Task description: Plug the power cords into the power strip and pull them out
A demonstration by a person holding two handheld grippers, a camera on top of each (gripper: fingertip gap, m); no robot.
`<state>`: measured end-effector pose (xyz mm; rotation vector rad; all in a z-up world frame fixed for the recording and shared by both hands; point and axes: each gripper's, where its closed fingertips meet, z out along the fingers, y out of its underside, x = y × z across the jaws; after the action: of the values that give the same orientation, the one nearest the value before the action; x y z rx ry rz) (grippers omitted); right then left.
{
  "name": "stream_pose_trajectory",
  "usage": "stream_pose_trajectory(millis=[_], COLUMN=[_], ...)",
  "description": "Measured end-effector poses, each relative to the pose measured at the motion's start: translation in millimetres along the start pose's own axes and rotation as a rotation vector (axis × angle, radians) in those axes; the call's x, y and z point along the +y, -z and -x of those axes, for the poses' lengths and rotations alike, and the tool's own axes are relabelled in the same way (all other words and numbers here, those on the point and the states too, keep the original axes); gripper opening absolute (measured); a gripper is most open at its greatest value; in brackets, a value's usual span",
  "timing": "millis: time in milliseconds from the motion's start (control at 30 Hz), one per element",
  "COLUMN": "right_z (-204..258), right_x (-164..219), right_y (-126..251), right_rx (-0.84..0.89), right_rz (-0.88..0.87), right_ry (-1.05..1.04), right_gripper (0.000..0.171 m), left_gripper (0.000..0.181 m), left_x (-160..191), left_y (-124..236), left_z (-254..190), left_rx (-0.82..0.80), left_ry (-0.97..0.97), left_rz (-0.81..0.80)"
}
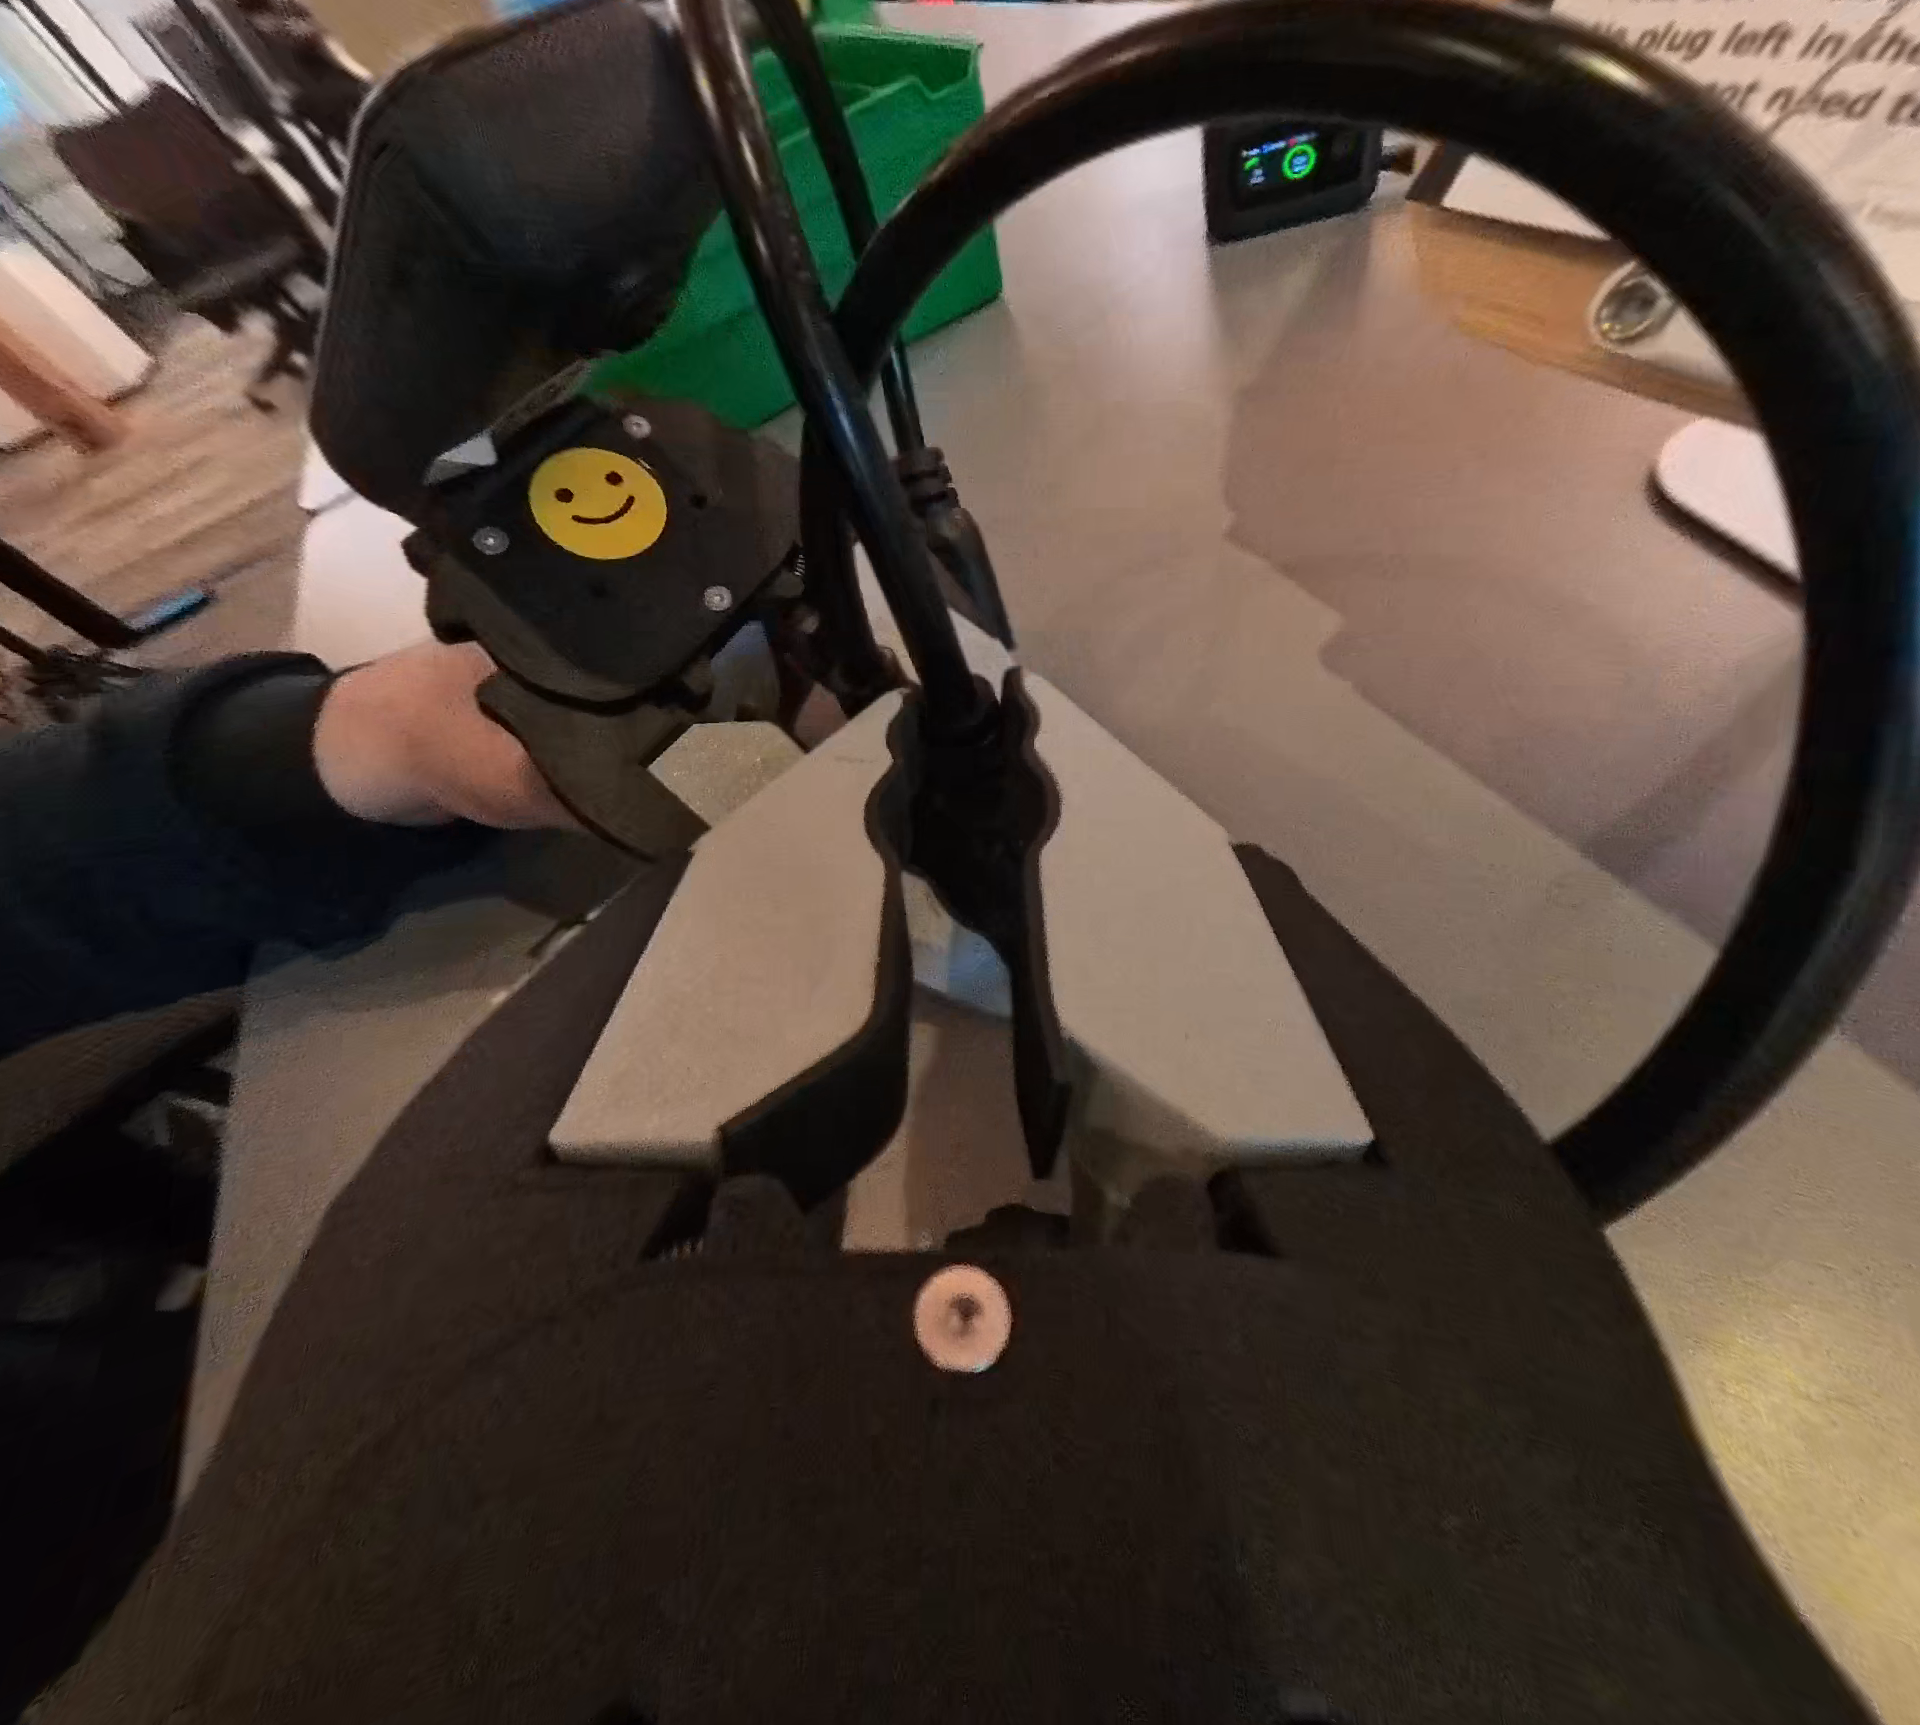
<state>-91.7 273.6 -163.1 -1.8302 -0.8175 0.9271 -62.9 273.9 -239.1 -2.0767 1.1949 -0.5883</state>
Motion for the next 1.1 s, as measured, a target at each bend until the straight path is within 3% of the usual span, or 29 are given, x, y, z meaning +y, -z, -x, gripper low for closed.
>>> stream_pose_trajectory(millis=[133, 233, 467, 600, 767, 933, 1100], right_z=[-1.1, -3.6, 0.5, -5.6, -1.4, -3.0, -1.8], right_x=[-0.4, -1.0, -3.9, -4.8, -4.1, -4.2, -3.1], right_y=[3.0, 6.7, 0.6, 6.9, 4.2, 2.7, 4.3], right_rx=[-0.026, -0.127, 0.011, -0.134, 0.007, -0.112, 0.044], right_rz=[-0.001, -0.042, -0.027, -0.074, -0.045, -0.05, -0.032], right_ry=[-0.007, -0.131, 0.001, -0.18, -0.062, -0.137, -0.035], right_gripper=[0.012, 0.012, 0.012, 0.011, 0.012, 0.011, 0.012], left_gripper=[0.043, 0.043, 0.043, 0.043, 0.043, 0.043, 0.043], left_x=[0.9, -0.4, -1.7, -1.4, -1.8, 0.4, -0.3], left_y=[1.1, 2.9, 3.0, 4.4, -0.3, 4.8, -0.3], left_z=[-6.7, -23.2, 6.2, -19.5, 0.1, -21.4, 0.6], left_rx=[-0.009, 0.045, -0.051, 0.014, -0.017, 0.01, -0.011], left_ry=[-0.035, -0.022, -0.055, -0.006, -0.022, 0.017, 0.004], left_rz=[0.005, -0.004, -0.016, -0.002, -0.004, 0.005, -0.001])
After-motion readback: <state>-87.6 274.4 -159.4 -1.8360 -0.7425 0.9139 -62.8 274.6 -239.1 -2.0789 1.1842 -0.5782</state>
